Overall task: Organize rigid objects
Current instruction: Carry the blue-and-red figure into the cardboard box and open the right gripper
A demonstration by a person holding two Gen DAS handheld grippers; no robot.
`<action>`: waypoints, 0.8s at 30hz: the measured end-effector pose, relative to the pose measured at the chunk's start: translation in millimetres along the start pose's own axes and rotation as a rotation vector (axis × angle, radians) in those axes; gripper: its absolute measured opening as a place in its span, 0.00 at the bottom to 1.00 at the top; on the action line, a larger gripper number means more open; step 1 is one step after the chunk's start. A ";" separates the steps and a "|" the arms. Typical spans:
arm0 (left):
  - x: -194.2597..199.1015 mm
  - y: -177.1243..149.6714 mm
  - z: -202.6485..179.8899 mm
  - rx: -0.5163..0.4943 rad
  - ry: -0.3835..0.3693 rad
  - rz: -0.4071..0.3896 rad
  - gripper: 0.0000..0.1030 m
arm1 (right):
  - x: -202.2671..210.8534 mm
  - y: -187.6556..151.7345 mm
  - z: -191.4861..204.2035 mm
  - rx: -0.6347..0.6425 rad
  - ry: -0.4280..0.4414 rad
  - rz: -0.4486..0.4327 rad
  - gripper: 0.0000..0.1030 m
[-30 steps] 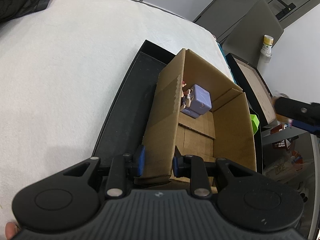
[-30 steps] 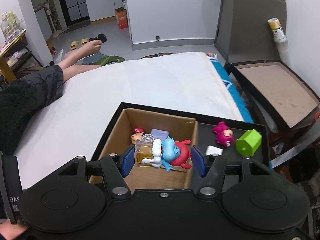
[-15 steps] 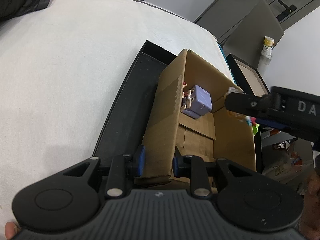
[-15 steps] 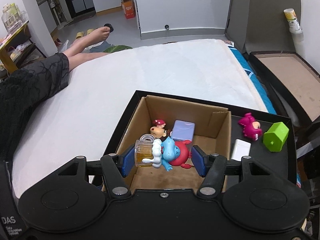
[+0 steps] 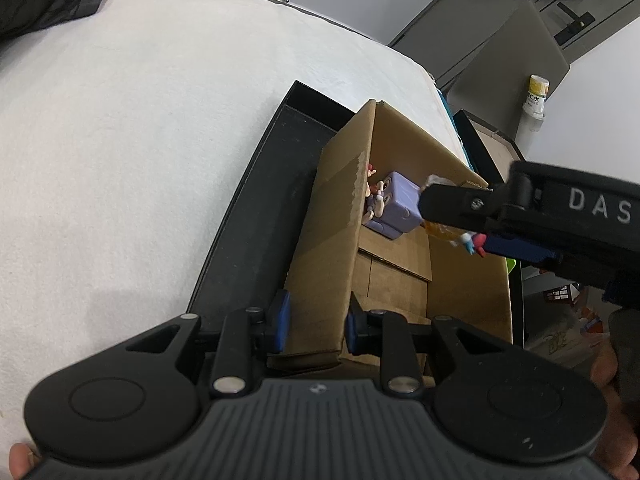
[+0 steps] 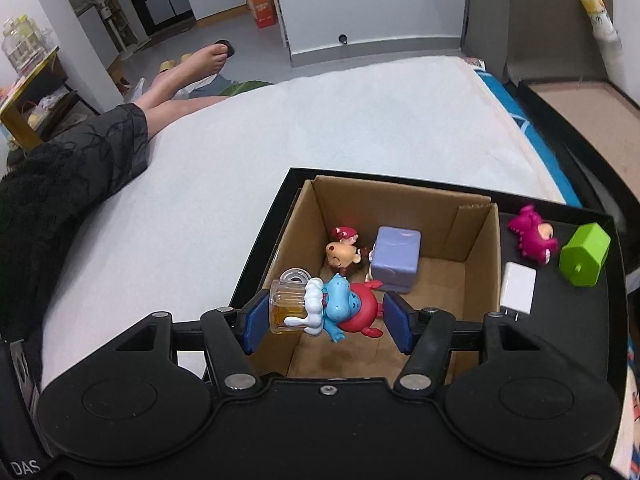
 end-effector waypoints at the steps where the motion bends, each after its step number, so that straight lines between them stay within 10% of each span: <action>1: 0.1 0.0 0.0 0.000 0.001 -0.001 0.25 | 0.8 -0.2 -1.2 -0.007 0.000 -0.003 0.58; 14: -1.4 0.3 -0.6 -0.006 0.001 0.002 0.25 | 7.2 0.7 -12.6 -0.100 0.088 -0.035 0.58; 19: -2.5 1.6 1.7 0.003 0.002 0.004 0.24 | 4.9 3.7 -5.4 -0.095 0.086 -0.046 0.84; 24: -3.5 3.0 2.3 0.004 0.000 -0.002 0.24 | 13.9 7.5 -10.8 -0.106 0.083 -0.065 0.84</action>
Point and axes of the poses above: each gripper's, at about its wrist camera, not at the fingertips, and x roughly against the way its jaws point, z to its left, y to its top, the point moved 6 cm from there along -x, roughly the way its jaws point, and after that the axes turned 6 degrees about -x, right-handed, at the moved point
